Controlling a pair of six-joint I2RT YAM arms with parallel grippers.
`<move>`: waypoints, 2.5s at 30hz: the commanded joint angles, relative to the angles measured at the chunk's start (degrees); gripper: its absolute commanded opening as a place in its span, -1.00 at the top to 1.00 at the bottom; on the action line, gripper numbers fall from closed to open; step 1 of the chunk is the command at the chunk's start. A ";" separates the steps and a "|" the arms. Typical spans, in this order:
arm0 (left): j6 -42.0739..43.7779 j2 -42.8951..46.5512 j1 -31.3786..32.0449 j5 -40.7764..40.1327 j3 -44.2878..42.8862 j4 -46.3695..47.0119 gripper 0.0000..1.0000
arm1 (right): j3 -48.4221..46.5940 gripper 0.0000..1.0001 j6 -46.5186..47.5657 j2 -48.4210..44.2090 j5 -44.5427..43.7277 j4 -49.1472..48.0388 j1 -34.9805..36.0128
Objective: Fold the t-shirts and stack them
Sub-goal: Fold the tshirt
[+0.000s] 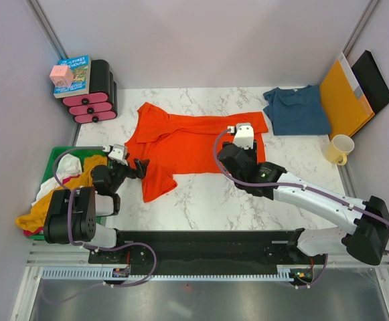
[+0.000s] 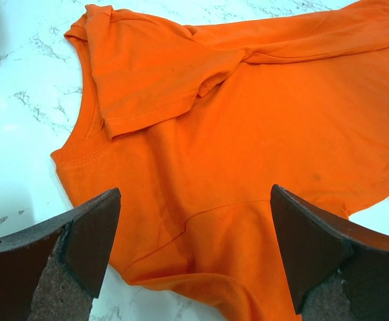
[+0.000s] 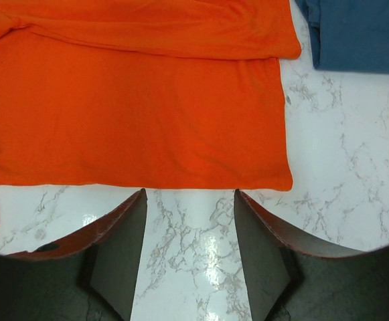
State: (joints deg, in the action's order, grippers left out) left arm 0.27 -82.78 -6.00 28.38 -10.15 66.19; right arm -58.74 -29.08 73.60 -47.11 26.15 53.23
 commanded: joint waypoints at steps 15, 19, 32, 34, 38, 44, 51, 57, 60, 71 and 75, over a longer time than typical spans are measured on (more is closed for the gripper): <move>-4.72 18.61 15.23 -34.00 -15.48 -45.66 -0.99 | 4.86 -0.25 -3.70 -5.92 -3.42 7.51 -0.23; -11.50 18.46 20.66 -39.43 -33.47 -72.56 -0.99 | 6.44 -0.26 -3.18 -6.72 -3.60 6.37 -0.23; -53.87 30.98 25.94 -40.88 -33.24 -103.23 -0.99 | 5.92 -0.27 -2.56 -6.89 -3.07 4.35 -0.23; -58.26 25.07 27.44 -45.33 -37.83 -114.12 -0.99 | 6.09 -0.27 -2.38 -6.81 -2.99 4.08 -0.32; -61.09 18.79 31.28 -38.14 -32.77 -112.44 -0.82 | 7.15 -0.27 -3.18 -6.72 -0.97 3.47 -0.23; -66.37 29.16 37.11 -44.10 -22.73 -104.51 -0.58 | 8.82 -0.27 -3.70 -6.81 0.35 3.20 -0.23; -65.22 28.65 37.03 -50.35 -25.26 -108.55 -0.53 | 10.66 -0.26 -4.32 -7.60 1.14 3.03 -0.23; -62.59 17.59 36.41 -52.64 -28.34 -109.00 -0.14 | 11.10 -0.26 -4.58 -7.60 1.59 2.94 -0.15; -60.66 12.92 36.32 -53.43 -30.36 -108.65 -0.01 | 11.37 -0.26 -4.14 -8.12 1.32 2.94 -0.23; -54.86 10.10 27.71 -48.51 -28.61 -101.80 0.08 | 12.77 -0.26 -3.35 -9.09 0.09 2.94 -0.15; -55.11 8.52 27.45 -45.79 -27.91 -100.82 0.13 | 12.69 -0.26 -2.65 -8.30 -0.08 2.59 -0.24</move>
State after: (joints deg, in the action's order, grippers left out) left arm -56.66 -72.97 21.65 -20.05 -38.59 -37.60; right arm -46.19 -32.56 65.60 -45.41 30.35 53.08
